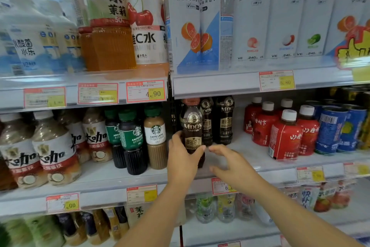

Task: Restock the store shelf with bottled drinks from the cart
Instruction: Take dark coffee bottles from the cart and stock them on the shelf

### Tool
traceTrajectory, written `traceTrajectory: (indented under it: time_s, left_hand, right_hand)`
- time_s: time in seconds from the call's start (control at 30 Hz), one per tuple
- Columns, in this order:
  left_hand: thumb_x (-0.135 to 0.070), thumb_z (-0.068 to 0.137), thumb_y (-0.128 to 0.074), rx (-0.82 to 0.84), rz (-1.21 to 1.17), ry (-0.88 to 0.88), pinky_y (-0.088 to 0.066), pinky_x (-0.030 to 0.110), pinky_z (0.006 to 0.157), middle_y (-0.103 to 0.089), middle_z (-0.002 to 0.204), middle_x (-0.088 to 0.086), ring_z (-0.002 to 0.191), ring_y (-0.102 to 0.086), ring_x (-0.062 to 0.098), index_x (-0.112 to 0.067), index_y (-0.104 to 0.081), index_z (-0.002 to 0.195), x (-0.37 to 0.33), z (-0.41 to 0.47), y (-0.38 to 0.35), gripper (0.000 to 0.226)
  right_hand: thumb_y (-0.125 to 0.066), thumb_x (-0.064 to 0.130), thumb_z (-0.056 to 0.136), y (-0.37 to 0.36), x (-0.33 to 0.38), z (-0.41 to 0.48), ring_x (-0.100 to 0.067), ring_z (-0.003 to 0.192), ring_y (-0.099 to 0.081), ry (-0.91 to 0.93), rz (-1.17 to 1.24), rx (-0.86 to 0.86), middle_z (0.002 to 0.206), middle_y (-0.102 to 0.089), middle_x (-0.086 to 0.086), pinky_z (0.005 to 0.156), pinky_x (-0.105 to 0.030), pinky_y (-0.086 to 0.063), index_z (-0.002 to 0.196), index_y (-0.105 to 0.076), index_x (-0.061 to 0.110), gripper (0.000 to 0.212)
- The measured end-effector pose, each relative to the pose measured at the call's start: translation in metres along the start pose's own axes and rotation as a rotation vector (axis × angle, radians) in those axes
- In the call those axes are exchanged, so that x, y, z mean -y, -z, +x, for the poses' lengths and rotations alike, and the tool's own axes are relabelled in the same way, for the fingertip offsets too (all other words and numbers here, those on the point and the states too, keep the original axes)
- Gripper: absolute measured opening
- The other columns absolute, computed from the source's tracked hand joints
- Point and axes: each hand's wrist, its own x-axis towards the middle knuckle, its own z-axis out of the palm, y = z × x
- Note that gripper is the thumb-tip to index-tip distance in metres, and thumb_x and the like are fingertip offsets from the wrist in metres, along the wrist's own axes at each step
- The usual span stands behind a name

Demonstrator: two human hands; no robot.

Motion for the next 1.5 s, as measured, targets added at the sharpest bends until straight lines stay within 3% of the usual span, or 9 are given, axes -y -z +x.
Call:
traceTrajectory:
  time_s: [0.07,0.17,0.37,0.73,0.87,0.97,1.07,1.2,1.5]
  left_hand:
    - [-0.027,0.080,-0.071,-0.025,0.014,-0.001,-0.034,0.017,0.084,-0.044,0.129,0.005,0.115,-0.048,0.018,-0.012,-0.038,0.135,0.002,0.003,-0.002,0.066]
    - [-0.021,0.086,-0.065,-0.041,-0.001,0.021,-0.029,0.014,0.087,-0.038,0.132,0.008,0.118,-0.044,0.020,-0.010,-0.031,0.140,0.004,0.010,-0.005,0.065]
    - [-0.010,0.085,-0.065,-0.083,-0.046,0.095,-0.033,0.039,0.107,-0.043,0.138,0.016,0.129,-0.040,0.029,-0.007,-0.026,0.143,-0.001,0.041,-0.013,0.070]
    - [-0.014,0.084,-0.066,-0.036,0.010,0.108,-0.036,0.037,0.101,-0.044,0.139,0.019,0.126,-0.044,0.033,-0.006,-0.022,0.145,0.012,0.071,-0.024,0.075]
    - [-0.020,0.086,-0.064,0.103,0.070,0.075,-0.021,0.032,0.110,-0.024,0.151,0.019,0.138,-0.026,0.030,-0.004,-0.001,0.148,0.001,0.066,-0.009,0.090]
    - [-0.022,0.089,-0.060,0.250,0.006,-0.096,-0.027,0.034,0.112,-0.030,0.149,0.008,0.135,-0.031,0.019,-0.015,-0.015,0.148,-0.006,0.029,0.019,0.075]
    - [-0.020,0.092,-0.054,0.285,-0.043,-0.294,-0.046,0.020,0.089,-0.053,0.121,-0.018,0.105,-0.051,-0.008,-0.032,-0.041,0.134,0.012,-0.029,0.070,0.046]
    - [-0.014,0.092,-0.054,0.195,0.081,-0.318,-0.039,0.001,0.077,-0.059,0.097,-0.018,0.090,-0.054,-0.008,-0.020,-0.061,0.114,0.096,-0.105,0.152,0.024]
    - [-0.011,0.091,-0.055,-0.016,0.328,0.586,-0.045,0.024,0.070,-0.063,0.089,-0.013,0.083,-0.062,0.011,-0.024,-0.065,0.104,0.356,-0.305,0.315,0.021]
  right_hand:
    - [-0.064,0.036,0.082,0.006,-0.009,0.000,-0.011,0.123,-0.047,-0.030,-0.162,0.008,0.131,-0.054,0.010,0.102,-0.027,-0.038,0.131,-0.046,0.028,0.053]
    - [-0.060,0.050,0.081,0.009,-0.017,-0.001,-0.010,0.115,-0.052,0.002,-0.325,0.045,0.124,-0.059,0.013,0.096,-0.025,-0.040,0.124,-0.053,0.030,0.047]
    - [-0.058,0.048,0.084,0.008,-0.019,0.000,-0.008,0.108,-0.056,0.068,-0.370,0.030,0.119,-0.063,0.014,0.091,-0.025,-0.041,0.117,-0.060,0.031,0.037]
    - [-0.060,0.051,0.083,0.006,-0.024,-0.002,-0.010,0.108,-0.057,0.060,-0.338,0.017,0.120,-0.064,0.012,0.092,-0.026,-0.043,0.113,-0.063,0.028,0.039]
    - [-0.061,0.044,0.085,0.006,-0.019,-0.006,-0.012,0.115,-0.051,0.052,-0.349,-0.024,0.121,-0.062,0.010,0.107,-0.025,-0.024,0.117,-0.061,0.026,0.037]
    - [-0.067,0.021,0.082,-0.007,-0.007,-0.022,-0.016,0.109,-0.055,0.162,-0.390,-0.239,0.110,-0.065,0.005,0.110,-0.036,-0.028,0.109,-0.066,0.019,0.027]
    - [-0.065,0.010,0.076,-0.040,0.023,-0.044,-0.017,0.088,-0.058,0.323,-0.323,-0.358,0.090,-0.068,0.002,0.086,-0.027,-0.041,0.092,-0.069,0.013,0.017]
    - [-0.063,0.011,0.078,-0.129,0.065,-0.079,-0.016,0.076,-0.061,0.315,-0.187,-0.140,0.081,-0.069,0.000,0.074,-0.023,-0.042,0.088,-0.069,0.011,0.012]
    - [-0.060,0.008,0.082,-0.396,0.112,-0.180,-0.021,0.077,-0.062,0.053,-0.014,0.629,0.085,-0.067,-0.002,0.074,-0.037,-0.050,0.103,-0.065,0.014,0.022]
